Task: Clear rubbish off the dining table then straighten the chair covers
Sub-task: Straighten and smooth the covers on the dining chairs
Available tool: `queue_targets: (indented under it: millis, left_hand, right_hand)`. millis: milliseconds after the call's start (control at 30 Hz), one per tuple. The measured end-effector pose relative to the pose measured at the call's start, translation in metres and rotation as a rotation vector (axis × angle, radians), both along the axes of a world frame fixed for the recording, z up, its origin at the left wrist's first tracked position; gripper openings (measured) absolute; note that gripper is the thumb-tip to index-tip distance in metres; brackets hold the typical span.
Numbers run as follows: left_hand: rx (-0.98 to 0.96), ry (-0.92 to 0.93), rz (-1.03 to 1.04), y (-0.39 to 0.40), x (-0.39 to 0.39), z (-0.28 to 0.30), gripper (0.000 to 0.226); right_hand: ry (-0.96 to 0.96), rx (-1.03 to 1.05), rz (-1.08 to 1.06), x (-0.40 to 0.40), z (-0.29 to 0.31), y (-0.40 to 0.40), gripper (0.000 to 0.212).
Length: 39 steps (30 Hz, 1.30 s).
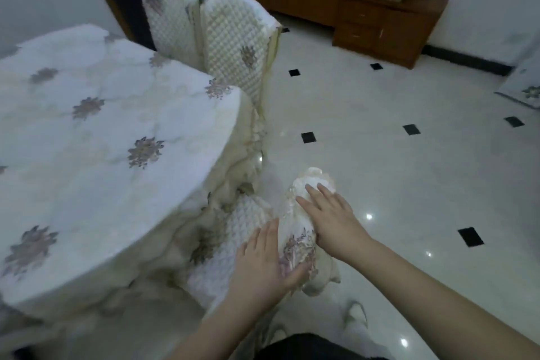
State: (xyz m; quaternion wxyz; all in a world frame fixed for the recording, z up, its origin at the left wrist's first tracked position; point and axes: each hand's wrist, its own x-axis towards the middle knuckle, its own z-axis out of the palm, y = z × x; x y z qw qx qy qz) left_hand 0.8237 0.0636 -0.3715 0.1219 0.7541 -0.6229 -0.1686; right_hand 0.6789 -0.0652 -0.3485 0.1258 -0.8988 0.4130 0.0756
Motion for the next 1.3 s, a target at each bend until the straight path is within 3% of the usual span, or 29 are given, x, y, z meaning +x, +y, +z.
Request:
queue_targets:
  millis: [233, 367, 533, 700, 800, 933, 1300]
  left_hand:
    - [0.016, 0.011, 0.286, 0.007, -0.03, 0.001, 0.095]
    - [-0.057, -0.128, 0.412, 0.01, -0.047, 0.002, 0.081]
    - [-0.118, -0.223, 0.478, 0.021, -0.061, -0.005, 0.058]
    - [-0.03, -0.327, 0.623, 0.054, -0.061, -0.022, 0.067]
    - [-0.047, -0.277, 0.734, 0.078, -0.054, -0.033, 0.063]
    - [-0.052, -0.267, 0.717, 0.086, -0.049, -0.036, 0.049]
    - [0.283, -0.3, 0.672, 0.079, -0.045, -0.013, 0.048]
  right_hand:
    - [0.004, 0.073, 0.415, 0.01, -0.023, -0.048, 0.066]
    - [-0.027, 0.107, 0.545, 0.012, -0.028, -0.06, 0.058]
    - [-0.073, 0.1, 0.568, 0.011, -0.035, -0.063, 0.068]
    - [-0.078, 0.109, 0.618, 0.009, -0.032, -0.067, 0.072]
    - [-0.027, 0.109, 0.663, 0.009, -0.031, -0.071, 0.072]
    - [0.053, 0.124, 0.716, 0.016, -0.026, -0.073, 0.071]
    - [0.013, -0.01, 0.635, 0.014, -0.031, -0.061, 0.057]
